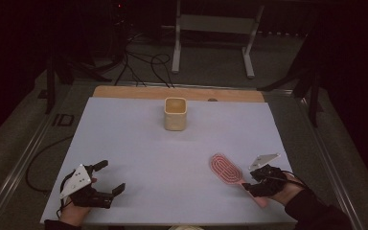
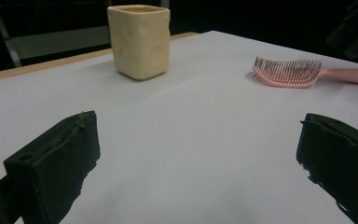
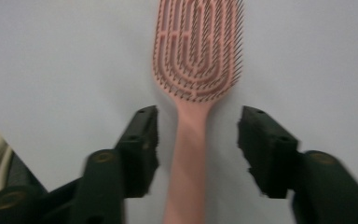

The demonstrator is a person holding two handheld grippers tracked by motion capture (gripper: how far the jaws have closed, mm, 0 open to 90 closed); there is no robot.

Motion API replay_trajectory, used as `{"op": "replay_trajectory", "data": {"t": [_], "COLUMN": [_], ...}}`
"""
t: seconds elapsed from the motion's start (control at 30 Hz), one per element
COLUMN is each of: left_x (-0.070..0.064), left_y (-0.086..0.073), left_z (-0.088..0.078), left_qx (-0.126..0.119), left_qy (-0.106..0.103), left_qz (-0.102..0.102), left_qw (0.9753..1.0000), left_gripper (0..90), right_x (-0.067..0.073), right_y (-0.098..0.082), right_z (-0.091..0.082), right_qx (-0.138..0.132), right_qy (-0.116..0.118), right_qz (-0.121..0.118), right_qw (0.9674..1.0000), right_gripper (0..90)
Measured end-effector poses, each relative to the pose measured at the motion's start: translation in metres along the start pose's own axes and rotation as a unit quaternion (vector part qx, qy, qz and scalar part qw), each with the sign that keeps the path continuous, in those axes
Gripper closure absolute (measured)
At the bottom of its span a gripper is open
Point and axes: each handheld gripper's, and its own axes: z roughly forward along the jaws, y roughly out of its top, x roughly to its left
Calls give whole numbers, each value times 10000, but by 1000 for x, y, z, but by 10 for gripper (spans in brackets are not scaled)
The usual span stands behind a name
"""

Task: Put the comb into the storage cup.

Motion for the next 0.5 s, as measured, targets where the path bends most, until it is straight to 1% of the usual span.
{"op": "replay_trajectory", "data": {"t": [0.03, 0.1, 0.13, 0.17, 0.23, 0.3, 0.33, 0.4, 0.5], "left_x": [0, 0, 0, 0, 0, 0, 0, 0, 0], "left_y": [0, 0, 0, 0, 0, 0, 0, 0, 0], "left_z": [0, 0, 0, 0, 0, 0, 0, 0, 0], "left_qx": [-1, 10, 15, 16, 17, 17, 17, 21, 22], "left_qy": [0, -5, 2, 1, 0, -1, -1, -5, -12], "left_qz": [0, 1, 5, 4, 7, 4, 7, 5, 11], "left_qw": [10000, 10000, 10000, 10000, 10000, 10000, 10000, 10000, 10000], "left_gripper": [1, 2, 2, 2, 1, 2, 1, 1, 2], "right_x": [-1, -3, -3, -3, -2, -2, -1, -3, -2], "right_y": [0, 0, 0, 0, 0, 0, 1, 2, 4], "right_z": [2, 6, 8, 9, 13, 17, 18, 21, 25], "right_qx": [34, 129, 143, 176, 251, 298, 394, 450, 660], "right_qy": [24, 71, 66, 53, 92, 106, 116, 177, 202], "right_qz": [53, 91, 69, 126, 43, 103, 145, 199, 121], "right_qw": [10000, 9998, 9999, 9998, 9996, 9994, 9991, 9986, 9975], "right_gripper": [354, 279, 228, 186, 115, 95, 92, 93, 99]}}
